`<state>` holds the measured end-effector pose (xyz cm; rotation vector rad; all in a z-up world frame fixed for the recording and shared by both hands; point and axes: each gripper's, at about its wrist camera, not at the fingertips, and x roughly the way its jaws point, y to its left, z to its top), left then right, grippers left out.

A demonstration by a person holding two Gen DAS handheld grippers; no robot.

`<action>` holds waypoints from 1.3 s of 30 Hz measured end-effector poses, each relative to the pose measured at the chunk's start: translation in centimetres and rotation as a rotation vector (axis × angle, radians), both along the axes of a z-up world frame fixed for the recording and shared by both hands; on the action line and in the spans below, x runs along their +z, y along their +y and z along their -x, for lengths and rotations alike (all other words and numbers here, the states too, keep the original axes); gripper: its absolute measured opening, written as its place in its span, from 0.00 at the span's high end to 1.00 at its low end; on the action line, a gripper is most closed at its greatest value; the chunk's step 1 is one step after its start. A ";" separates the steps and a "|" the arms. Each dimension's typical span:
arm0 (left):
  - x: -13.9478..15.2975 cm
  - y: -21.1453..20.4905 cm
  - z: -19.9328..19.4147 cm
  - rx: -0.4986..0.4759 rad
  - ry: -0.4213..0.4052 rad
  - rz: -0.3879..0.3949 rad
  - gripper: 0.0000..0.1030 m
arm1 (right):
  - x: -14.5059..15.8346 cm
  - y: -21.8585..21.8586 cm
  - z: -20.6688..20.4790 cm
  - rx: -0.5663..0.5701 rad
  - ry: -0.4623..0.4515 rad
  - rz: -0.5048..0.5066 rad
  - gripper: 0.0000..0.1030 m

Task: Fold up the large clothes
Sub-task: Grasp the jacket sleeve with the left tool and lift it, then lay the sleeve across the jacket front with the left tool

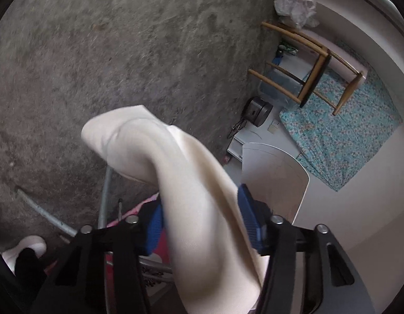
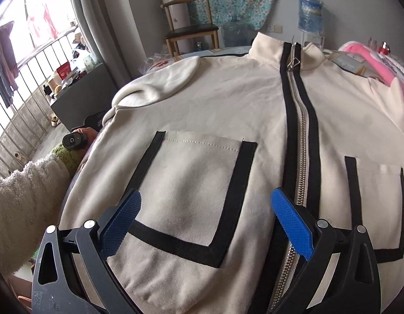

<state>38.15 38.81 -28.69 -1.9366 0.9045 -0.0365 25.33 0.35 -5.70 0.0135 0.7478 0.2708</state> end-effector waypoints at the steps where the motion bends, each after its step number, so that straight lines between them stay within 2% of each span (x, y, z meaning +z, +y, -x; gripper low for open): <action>1: 1.1 0.5 -0.2 -0.003 -0.008 -0.038 0.71 | 0.2 -0.2 0.2 -0.009 -0.008 -0.004 0.06; 3: 3.6 1.5 -0.4 -0.007 -0.016 -0.109 0.85 | 0.7 -0.8 0.4 -0.024 -0.018 -0.022 0.06; 4: 5.3 2.2 -0.4 -0.009 -0.023 -0.169 0.90 | 1.0 -1.1 0.5 -0.030 -0.021 -0.033 0.06; 8: 12.3 4.1 0.3 -0.008 -0.069 -0.401 0.93 | 1.9 -1.7 1.1 -0.028 -0.052 -0.039 0.06; 10: 17.2 4.3 1.0 -0.004 -0.136 -0.533 0.94 | 2.2 -2.0 1.3 -0.025 -0.062 -0.039 0.06; 12: 22.1 3.2 1.3 -0.053 -0.198 -0.663 0.94 | 2.7 -2.5 1.7 -0.029 -0.076 -0.042 0.06; 14: 28.4 0.1 2.0 -0.137 -0.298 -0.846 0.94 | 3.4 -3.6 2.2 -0.049 -0.101 -0.043 0.06; 16: 34.2 -4.9 3.3 -0.250 -0.416 -1.024 0.94 | 4.0 -5.0 2.7 -0.087 -0.124 -0.037 0.06; 19: 38.6 -13.4 5.5 -0.451 -0.551 -1.186 0.94 | 4.3 -7.8 3.5 -0.148 -0.123 -0.039 0.06; 21: 39.0 -19.6 6.9 -0.607 -0.575 -1.289 0.94 | 4.3 -9.5 4.1 -0.184 -0.115 -0.033 0.06; 22: 38.3 -22.9 7.7 -0.689 -0.573 -1.345 0.87 | 4.2 -10.4 4.4 -0.202 -0.113 -0.024 0.06; 23: 36.9 -25.8 8.5 -0.772 -0.575 -1.368 0.77 | 4.2 -11.1 4.7 -0.216 -0.109 -0.015 0.06; 24: 35.1 -28.4 9.3 -0.863 -0.574 -1.368 0.45 | 4.1 -11.7 4.9 -0.228 -0.102 -0.004 0.06; 25: 32.9 -30.9 10.2 -0.943 -0.559 -1.369 0.26 | 3.9 -12.3 5.2 -0.243 -0.094 0.008 0.06; 28: 27.4 -36.1 12.9 -1.081 -0.494 -1.450 0.25 | 3.4 -13.5 5.6 -0.271 -0.057 0.049 0.06; 30: 24.9 -37.7 14.6 -1.100 -0.452 -1.505 0.25 | 3.2 -13.8 5.5 -0.270 -0.032 0.080 0.06; 33: 23.9 -38.8 15.8 -1.061 -0.446 -1.587 0.17 | 2.7 -13.3 4.4 -0.233 0.009 0.142 0.06; 36: 23.0 -39.1 16.1 -1.045 -0.418 -1.652 0.05 | 1.0 -11.8 1.8 -0.143 0.100 0.228 0.06; 39: 22.5 -38.9 16.2 -1.038 -0.423 -1.652 0.05 | 0.0 -10.5 0.4 -0.106 0.113 0.261 0.06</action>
